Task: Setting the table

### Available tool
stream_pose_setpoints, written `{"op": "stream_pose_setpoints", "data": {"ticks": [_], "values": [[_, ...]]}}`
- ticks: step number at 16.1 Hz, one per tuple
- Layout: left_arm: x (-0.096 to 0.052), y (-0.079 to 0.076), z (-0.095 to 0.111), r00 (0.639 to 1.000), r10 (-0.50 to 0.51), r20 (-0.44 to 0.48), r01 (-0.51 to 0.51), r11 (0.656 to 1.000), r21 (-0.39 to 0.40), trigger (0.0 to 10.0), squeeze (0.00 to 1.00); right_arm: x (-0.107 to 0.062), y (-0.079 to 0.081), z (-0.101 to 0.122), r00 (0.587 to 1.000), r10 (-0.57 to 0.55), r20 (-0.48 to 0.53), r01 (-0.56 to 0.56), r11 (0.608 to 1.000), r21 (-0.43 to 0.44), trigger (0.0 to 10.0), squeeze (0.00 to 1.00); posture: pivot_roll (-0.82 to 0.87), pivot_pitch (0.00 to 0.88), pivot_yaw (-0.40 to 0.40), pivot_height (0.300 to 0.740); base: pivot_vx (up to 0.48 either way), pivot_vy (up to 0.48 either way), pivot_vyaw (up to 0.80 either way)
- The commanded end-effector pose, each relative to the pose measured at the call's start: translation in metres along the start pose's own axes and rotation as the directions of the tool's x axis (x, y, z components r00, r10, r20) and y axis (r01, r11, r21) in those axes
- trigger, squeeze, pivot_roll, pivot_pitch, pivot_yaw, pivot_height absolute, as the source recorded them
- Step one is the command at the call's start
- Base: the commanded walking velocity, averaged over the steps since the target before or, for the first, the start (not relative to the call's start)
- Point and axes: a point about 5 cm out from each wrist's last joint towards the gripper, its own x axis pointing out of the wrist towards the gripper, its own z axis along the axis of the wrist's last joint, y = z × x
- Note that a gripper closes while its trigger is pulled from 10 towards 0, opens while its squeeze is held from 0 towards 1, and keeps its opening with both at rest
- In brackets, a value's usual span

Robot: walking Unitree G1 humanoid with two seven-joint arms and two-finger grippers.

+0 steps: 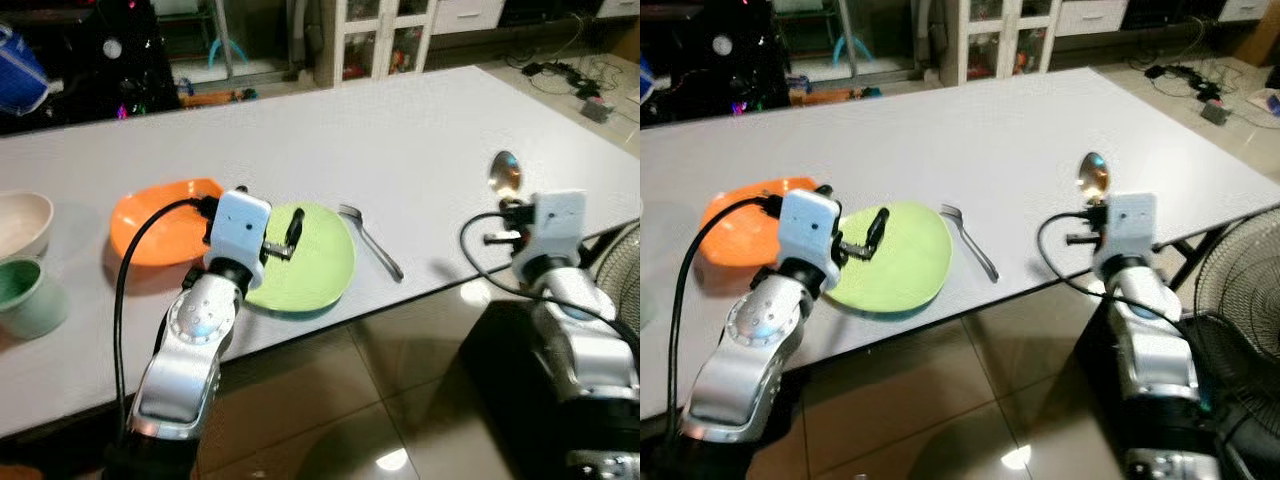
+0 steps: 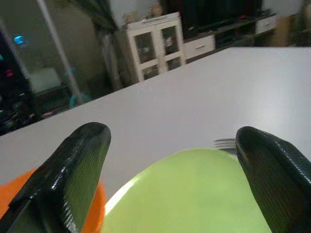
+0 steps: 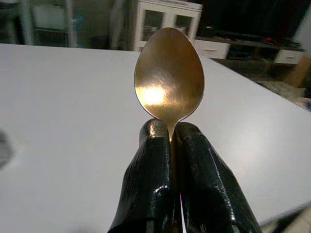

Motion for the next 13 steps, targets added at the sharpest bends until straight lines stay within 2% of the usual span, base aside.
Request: {"op": "stream_pose_setpoints", "data": {"ticks": [1,6,8,9,11,13], "values": [[0.004,0.000,0.004,1.000,0.013,0.018,-0.013,1.000,0.000,10.0,0.00,0.000,-0.002,0.009,0.999,-0.009,0.039,0.010,1.000,-0.011,10.0,0.00,-0.04,0.000,0.012,0.740,0.000,-0.480,0.80],[0.006,0.005,0.004,0.998,0.046,0.030,-0.046,0.999,0.008,10.0,0.00,0.001,0.000,0.010,0.999,-0.002,0.042,0.002,1.000,-0.015,10.0,0.00,-0.03,0.000,0.006,0.740,0.000,-0.480,0.80],[0.007,0.006,0.003,0.998,0.054,0.020,-0.053,0.998,-0.018,10.0,0.00,0.001,0.002,0.010,0.999,0.001,0.042,0.000,1.000,-0.016,10.0,0.00,-0.03,0.000,0.006,0.740,0.000,0.000,0.80],[0.008,0.011,0.000,0.998,0.068,-0.015,-0.068,0.997,-0.019,10.0,0.00,0.002,0.004,0.010,0.999,0.006,0.041,-0.007,0.999,0.037,10.0,0.00,-0.02,0.000,0.001,0.740,0.000,0.480,0.00],[0.007,0.014,0.001,0.997,0.082,-0.006,-0.083,0.996,-0.016,10.0,0.00,0.003,0.007,0.010,0.999,0.016,0.040,-0.018,0.999,0.038,10.0,0.00,-0.02,0.000,-0.004,0.740,0.000,0.480,0.00],[0.007,0.015,0.002,0.997,0.075,-0.005,-0.075,0.997,0.017,10.0,0.00,0.004,0.012,0.010,0.999,0.026,0.035,-0.028,0.998,0.053,10.0,0.00,-0.01,0.000,-0.006,0.740,0.000,0.000,0.00]]}}
